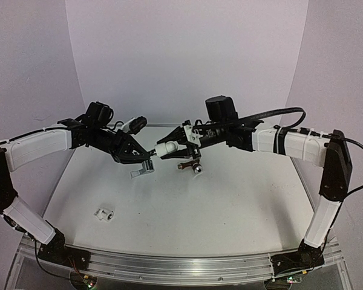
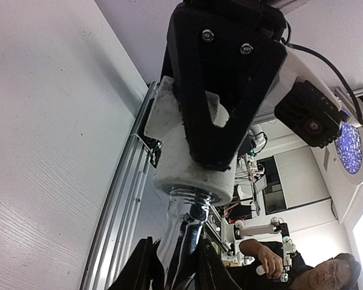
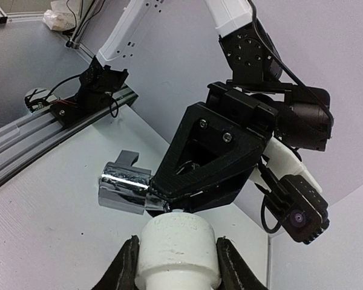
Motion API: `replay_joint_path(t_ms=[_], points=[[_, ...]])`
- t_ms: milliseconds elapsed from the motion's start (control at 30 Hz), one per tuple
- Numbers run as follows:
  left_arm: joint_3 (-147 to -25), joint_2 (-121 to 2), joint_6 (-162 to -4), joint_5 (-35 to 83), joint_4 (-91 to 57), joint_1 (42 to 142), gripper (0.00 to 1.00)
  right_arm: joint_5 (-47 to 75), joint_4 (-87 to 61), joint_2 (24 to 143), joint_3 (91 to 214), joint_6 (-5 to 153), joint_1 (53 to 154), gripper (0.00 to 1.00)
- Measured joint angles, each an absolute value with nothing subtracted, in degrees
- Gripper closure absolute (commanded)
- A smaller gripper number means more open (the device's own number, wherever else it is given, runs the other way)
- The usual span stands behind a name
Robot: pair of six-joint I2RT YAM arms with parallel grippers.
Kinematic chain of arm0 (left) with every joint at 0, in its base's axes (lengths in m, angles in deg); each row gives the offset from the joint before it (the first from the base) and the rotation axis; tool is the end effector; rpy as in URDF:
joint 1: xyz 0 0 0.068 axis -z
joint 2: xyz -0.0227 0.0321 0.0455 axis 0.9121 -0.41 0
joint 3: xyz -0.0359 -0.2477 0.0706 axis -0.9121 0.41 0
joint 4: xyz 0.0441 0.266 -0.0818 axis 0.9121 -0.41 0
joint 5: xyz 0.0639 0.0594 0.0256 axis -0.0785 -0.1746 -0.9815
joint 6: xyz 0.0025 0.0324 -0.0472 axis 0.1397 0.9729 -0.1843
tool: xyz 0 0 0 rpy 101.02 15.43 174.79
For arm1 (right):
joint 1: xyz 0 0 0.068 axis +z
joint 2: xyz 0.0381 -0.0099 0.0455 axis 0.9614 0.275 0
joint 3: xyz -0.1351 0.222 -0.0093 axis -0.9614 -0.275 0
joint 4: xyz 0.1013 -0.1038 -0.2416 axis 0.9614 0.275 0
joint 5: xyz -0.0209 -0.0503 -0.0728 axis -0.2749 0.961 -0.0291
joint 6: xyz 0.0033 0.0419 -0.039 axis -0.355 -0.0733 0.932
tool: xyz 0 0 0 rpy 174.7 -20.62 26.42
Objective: Install the water faucets
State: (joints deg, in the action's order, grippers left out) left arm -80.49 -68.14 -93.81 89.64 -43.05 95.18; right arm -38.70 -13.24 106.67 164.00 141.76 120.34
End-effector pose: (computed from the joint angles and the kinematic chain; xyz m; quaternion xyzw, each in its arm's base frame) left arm 0.2699 -0.1967 0.2823 0.2888 0.7134 -0.6362 0.0536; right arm 0.2821 0.3461 0.3045 -0.7381 0.1783 0.3348 0.5579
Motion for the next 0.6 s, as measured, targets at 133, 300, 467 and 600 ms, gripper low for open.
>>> replay_joint_path(t_ms=[133,300,467,600], points=[[-80.5,-68.1,-93.4,89.1,-43.3,95.2,1.00,-39.9,-13.4,107.5,164.6,139.7,120.1,1.00],[-80.5,-67.4,-91.0,86.2,-44.0,95.5,1.00,-41.6,-13.3,108.6,165.4,133.3,119.8,1.00],[-83.2,-66.4,-86.0,80.4,-49.4,95.5,1.00,-43.0,-12.8,111.2,168.6,121.5,119.5,1.00],[-85.2,-66.0,-82.2,75.0,-52.5,95.3,1.00,-43.1,-12.6,113.5,171.3,109.6,119.1,1.00]])
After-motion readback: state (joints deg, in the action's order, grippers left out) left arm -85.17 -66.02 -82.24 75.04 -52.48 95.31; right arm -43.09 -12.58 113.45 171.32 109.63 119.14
